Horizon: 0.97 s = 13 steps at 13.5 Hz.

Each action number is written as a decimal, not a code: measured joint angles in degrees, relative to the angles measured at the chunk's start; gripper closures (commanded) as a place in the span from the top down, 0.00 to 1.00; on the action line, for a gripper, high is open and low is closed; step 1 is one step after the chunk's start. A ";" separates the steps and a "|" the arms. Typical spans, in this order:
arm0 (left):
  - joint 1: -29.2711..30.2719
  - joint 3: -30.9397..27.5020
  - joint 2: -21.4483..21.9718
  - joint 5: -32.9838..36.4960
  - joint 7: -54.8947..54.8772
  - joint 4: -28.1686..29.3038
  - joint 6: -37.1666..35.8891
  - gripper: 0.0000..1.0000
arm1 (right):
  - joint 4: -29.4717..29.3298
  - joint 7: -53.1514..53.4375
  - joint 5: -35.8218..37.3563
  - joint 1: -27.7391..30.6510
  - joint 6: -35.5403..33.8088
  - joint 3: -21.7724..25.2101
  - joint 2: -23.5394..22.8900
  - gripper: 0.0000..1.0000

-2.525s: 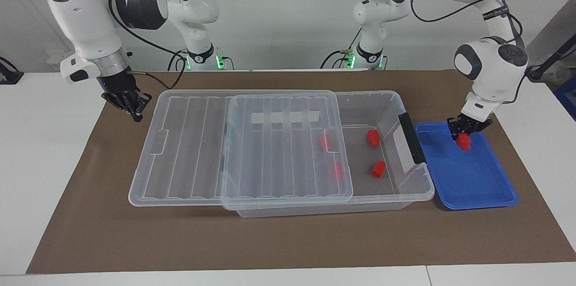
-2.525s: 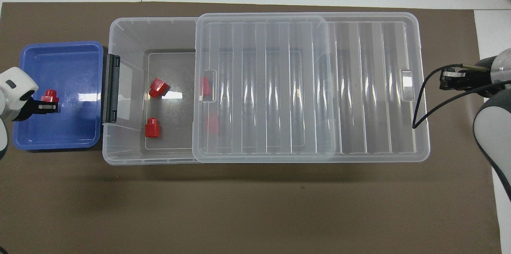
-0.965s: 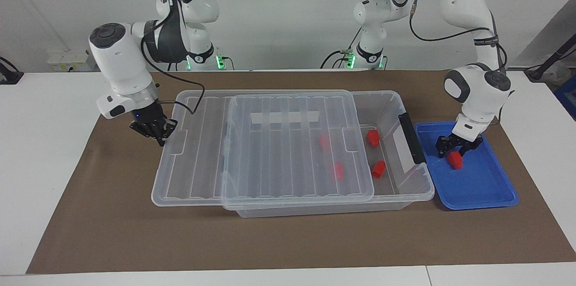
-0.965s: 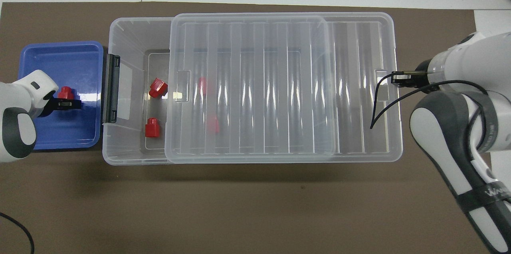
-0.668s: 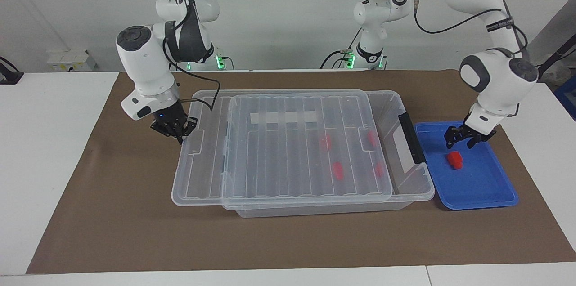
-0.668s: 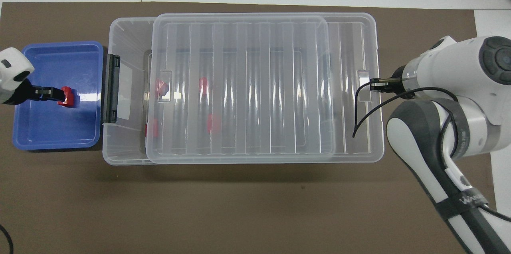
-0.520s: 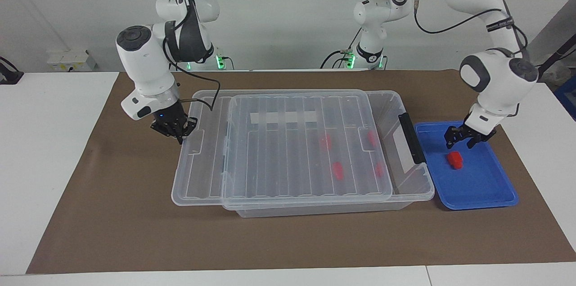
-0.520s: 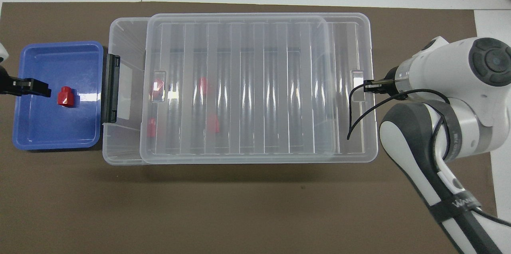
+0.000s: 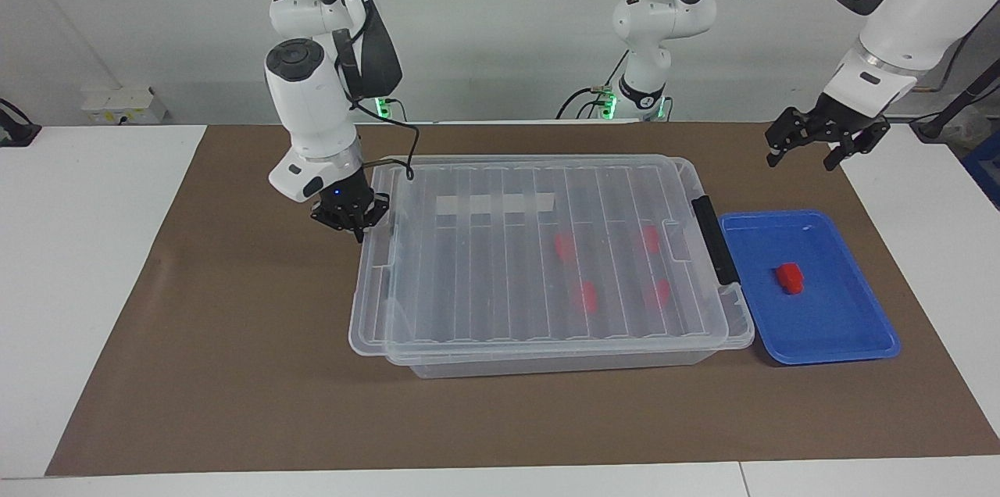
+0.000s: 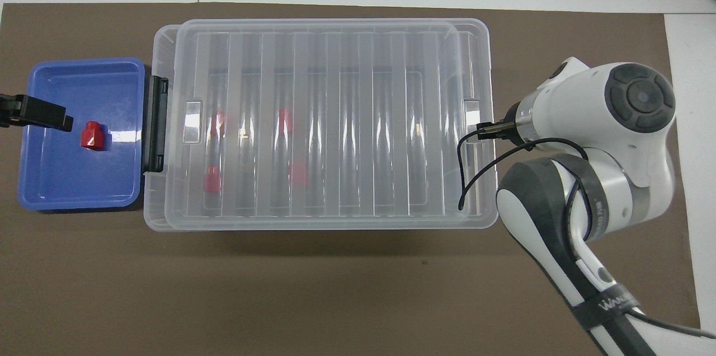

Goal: Place red block in blue tray from box

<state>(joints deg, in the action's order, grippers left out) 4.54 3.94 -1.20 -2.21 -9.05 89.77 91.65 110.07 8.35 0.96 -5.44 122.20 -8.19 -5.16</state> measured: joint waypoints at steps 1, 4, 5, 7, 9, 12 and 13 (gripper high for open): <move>-0.02 -0.04 0.58 0.00 0.00 0.59 -0.14 1.00 | 0.06 0.00 0.00 -0.20 0.00 0.01 0.01 0.00; 0.06 -0.29 0.72 0.00 0.00 1.55 -0.15 1.00 | 0.12 0.00 -0.06 -1.76 0.00 -0.05 0.09 0.00; 0.04 -0.23 0.72 0.00 -0.01 1.63 -0.15 1.00 | 0.13 0.00 -0.06 -2.24 0.00 -0.07 0.09 0.00; -0.53 -0.19 0.72 -0.05 -0.22 1.73 -0.05 1.00 | 0.13 0.00 -0.07 -2.77 0.00 -0.08 0.09 0.00; -6.52 -2.43 0.70 0.05 0.83 2.38 0.36 1.00 | 0.14 0.00 -0.09 -2.82 0.03 -0.08 0.10 0.00; -11.77 -4.91 0.66 0.37 4.08 3.15 0.95 1.00 | 0.03 0.00 -0.13 -2.31 0.11 0.01 0.12 0.00; -11.79 -5.24 0.66 0.37 4.08 3.19 0.94 1.00 | -0.12 0.00 -0.13 -1.92 0.15 0.08 0.21 0.00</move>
<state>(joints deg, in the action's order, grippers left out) -7.25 -1.30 -0.54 -1.83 -4.97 92.96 92.60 109.95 8.36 0.82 -7.35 122.35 -8.11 -4.95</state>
